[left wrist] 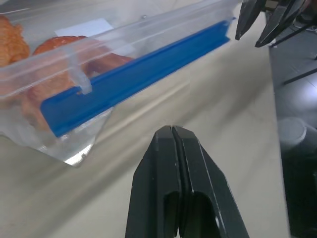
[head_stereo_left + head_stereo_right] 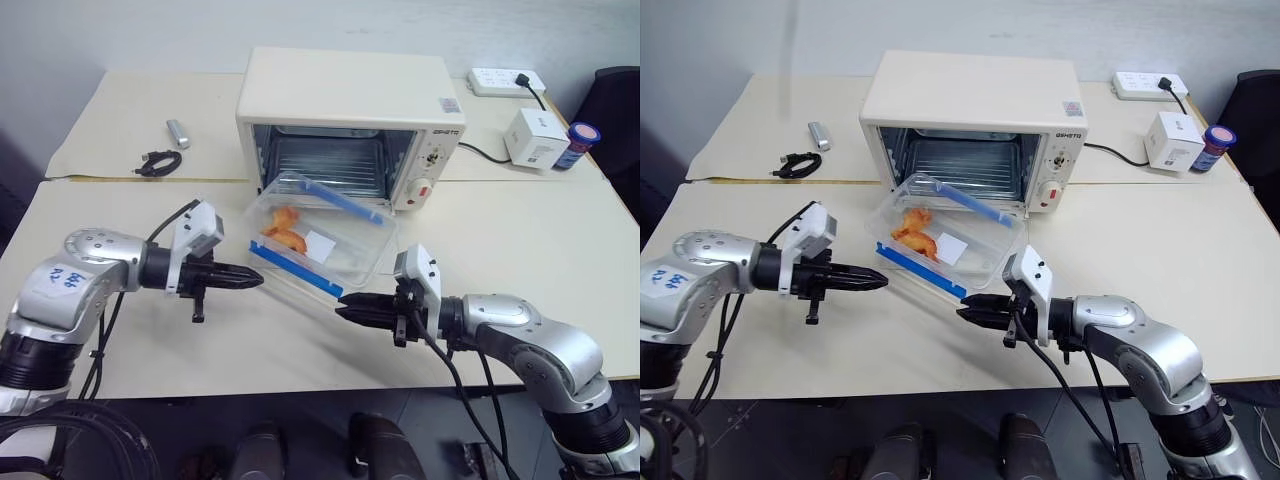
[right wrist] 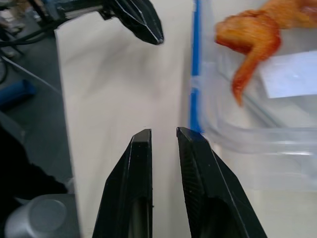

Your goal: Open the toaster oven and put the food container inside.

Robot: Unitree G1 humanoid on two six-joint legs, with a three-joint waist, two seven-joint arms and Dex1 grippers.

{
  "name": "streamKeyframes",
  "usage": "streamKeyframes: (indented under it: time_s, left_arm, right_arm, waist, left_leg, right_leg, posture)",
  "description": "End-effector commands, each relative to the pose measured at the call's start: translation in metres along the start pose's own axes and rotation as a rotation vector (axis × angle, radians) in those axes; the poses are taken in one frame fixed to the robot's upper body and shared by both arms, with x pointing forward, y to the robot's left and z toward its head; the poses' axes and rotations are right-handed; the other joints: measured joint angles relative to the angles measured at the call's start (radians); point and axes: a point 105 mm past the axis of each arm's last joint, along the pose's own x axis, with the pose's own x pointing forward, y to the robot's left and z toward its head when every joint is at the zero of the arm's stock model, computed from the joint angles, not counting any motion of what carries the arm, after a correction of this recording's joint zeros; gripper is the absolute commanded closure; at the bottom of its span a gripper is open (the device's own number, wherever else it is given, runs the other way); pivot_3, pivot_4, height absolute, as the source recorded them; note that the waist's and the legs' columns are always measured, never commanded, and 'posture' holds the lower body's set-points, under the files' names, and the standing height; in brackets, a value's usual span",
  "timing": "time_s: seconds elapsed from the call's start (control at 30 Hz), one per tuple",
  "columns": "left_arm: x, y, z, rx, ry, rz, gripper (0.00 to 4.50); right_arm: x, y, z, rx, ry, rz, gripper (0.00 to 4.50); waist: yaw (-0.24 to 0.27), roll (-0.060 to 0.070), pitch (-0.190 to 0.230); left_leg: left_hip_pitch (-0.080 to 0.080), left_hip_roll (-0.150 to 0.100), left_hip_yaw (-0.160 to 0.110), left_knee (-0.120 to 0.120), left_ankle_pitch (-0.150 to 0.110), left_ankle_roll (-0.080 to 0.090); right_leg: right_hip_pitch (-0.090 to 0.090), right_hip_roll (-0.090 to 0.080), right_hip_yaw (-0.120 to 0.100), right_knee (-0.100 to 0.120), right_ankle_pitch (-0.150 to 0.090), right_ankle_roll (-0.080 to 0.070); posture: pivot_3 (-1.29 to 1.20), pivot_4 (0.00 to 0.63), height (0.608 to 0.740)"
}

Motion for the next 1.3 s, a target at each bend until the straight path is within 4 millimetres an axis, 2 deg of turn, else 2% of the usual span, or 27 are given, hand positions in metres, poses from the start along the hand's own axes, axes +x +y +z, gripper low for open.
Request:
streamKeyframes:
  time_s: [0.03,0.17,0.27,0.5,0.57,0.63,0.7,0.8,0.9,0.93,1.07,1.1,1.13,1.2,1.3]
  left_arm:
    - [0.011,0.015,0.011,0.043,-0.046,0.067,4.50]
    - [0.025,0.030,0.022,0.043,-0.113,0.144,4.50]
    - [0.032,0.049,0.032,0.044,-0.171,0.265,4.50]
    - [0.030,0.088,0.058,0.006,-0.330,0.517,4.50]
    - [0.028,0.085,0.064,0.001,-0.358,0.503,4.50]
    - [0.024,0.074,0.068,0.013,-0.374,0.446,4.50]
    - [0.013,0.059,0.072,0.013,-0.389,0.376,4.50]
    - [-0.013,0.037,0.073,-0.001,-0.377,0.294,4.50]
    - [-0.048,0.006,0.081,0.024,-0.362,0.199,3.95]
    - [-0.058,-0.003,0.084,0.038,-0.351,0.180,3.61]
    - [-0.078,-0.023,0.091,0.075,-0.291,0.164,2.41]
    - [-0.081,-0.026,0.092,0.084,-0.280,0.163,2.15]
    - [-0.084,-0.028,0.094,0.090,-0.272,0.161,1.72]
    - [-0.087,-0.028,0.097,0.101,-0.266,0.169,1.22]
    - [-0.089,-0.025,0.101,0.118,-0.260,0.185,0.32]
  right_arm:
    - [0.003,-0.032,0.012,-0.122,-0.021,-0.157,3.68]
    - [0.008,-0.052,0.021,-0.182,-0.038,-0.224,3.68]
    - [0.015,-0.065,0.034,-0.212,-0.081,-0.282,3.68]
    - [0.032,-0.109,0.066,-0.228,-0.206,-0.496,3.68]
    - [0.033,-0.114,0.074,-0.228,-0.239,-0.522,3.68]
    - [0.032,-0.111,0.077,-0.226,-0.255,-0.503,3.68]
    - [0.028,-0.100,0.075,-0.227,-0.248,-0.439,3.68]
    - [0.011,-0.077,0.065,-0.205,-0.224,-0.329,3.68]
    - [-0.019,-0.049,0.051,-0.148,-0.184,-0.244,3.70]
    - [-0.029,-0.040,0.045,-0.130,-0.158,-0.227,3.70]
    - [-0.057,-0.021,0.015,-0.053,-0.055,-0.245,3.70]
    - [-0.061,-0.018,0.009,-0.023,-0.047,-0.253,3.70]
    - [-0.064,-0.015,-0.001,0.011,-0.027,-0.262,4.08]
    - [-0.064,-0.007,-0.016,0.039,0.002,-0.255,4.49]
    - [-0.056,-0.010,-0.033,0.077,0.013,-0.293,4.50]
  waist:
    - [-0.001,0.000,0.000]
    - [-0.002,0.000,0.000]
    - [-0.004,0.000,0.000]
    - [-0.028,0.000,0.000]
    - [-0.030,0.000,0.000]
    - [-0.035,0.000,0.000]
    - [-0.044,0.000,0.000]
    - [-0.053,0.000,0.000]
    - [-0.053,0.001,0.001]
    - [-0.051,0.001,0.001]
    - [-0.044,0.001,0.001]
    - [-0.041,0.001,0.001]
    - [-0.037,0.001,0.001]
    - [-0.032,0.001,0.001]
    - [-0.024,0.001,0.001]
  left_leg:
    - [0.000,0.000,0.000,0.001,0.000,0.000]
    - [0.000,0.000,0.000,0.001,0.000,0.000]
    - [0.000,0.000,0.000,0.000,0.000,0.000]
    - [0.000,0.000,0.000,0.001,0.001,-0.001]
    - [0.000,0.000,0.000,0.000,0.001,-0.001]
    - [0.000,0.000,0.000,-0.001,0.001,-0.001]
    - [-0.001,0.000,0.000,-0.002,0.001,-0.001]
    - [-0.002,0.000,-0.001,-0.002,0.001,-0.001]
    - [-0.002,0.001,-0.002,-0.002,0.001,-0.001]
    - [-0.002,0.001,-0.002,-0.002,0.001,-0.001]
    - [0.001,0.001,-0.002,-0.001,0.001,-0.001]
    - [0.002,0.001,-0.003,-0.001,0.001,-0.001]
    - [0.003,0.000,-0.003,-0.001,0.001,-0.001]
    - [0.003,0.000,-0.002,-0.001,0.001,-0.001]
    - [0.003,0.000,-0.002,-0.001,0.001,-0.001]
  right_leg:
    - [0.000,0.000,0.000,0.000,0.000,0.000]
    - [0.000,0.000,0.000,0.001,0.000,0.001]
    - [-0.001,0.000,0.000,0.001,0.000,0.001]
    - [-0.001,0.000,0.000,0.004,0.000,0.001]
    - [-0.002,-0.001,0.000,0.004,0.000,0.001]
    - [-0.002,-0.001,0.000,0.004,0.000,0.001]
    - [-0.003,-0.001,-0.002,0.004,0.000,0.001]
    - [-0.004,-0.002,-0.002,0.003,0.000,0.001]
    - [-0.004,-0.002,-0.002,0.004,0.000,0.001]
    - [-0.004,-0.002,-0.002,0.004,0.000,0.001]
    - [0.001,-0.002,-0.002,0.003,0.000,0.000]
    - [0.002,-0.002,-0.002,0.003,0.000,0.000]
    - [0.003,-0.002,-0.002,0.002,0.000,0.000]
    - [0.003,-0.002,-0.001,0.003,0.000,0.000]
    - [0.001,0.000,-0.001,0.003,0.000,0.000]
  posture:
    - [0.00,0.150,0.740]
    - [0.00,0.150,0.740]
    - [0.00,0.150,0.740]
    - [0.00,0.150,0.740]
    - [0.00,0.150,0.740]
    - [0.00,0.150,0.740]
    - [0.00,0.150,0.740]
    - [0.00,0.150,0.740]
    - [0.00,0.150,0.740]
    - [0.00,0.150,0.740]
    - [0.00,0.150,0.740]
    - [0.00,0.150,0.740]
    - [0.00,0.150,0.740]
    - [0.00,0.150,0.740]
    - [0.00,0.150,0.740]
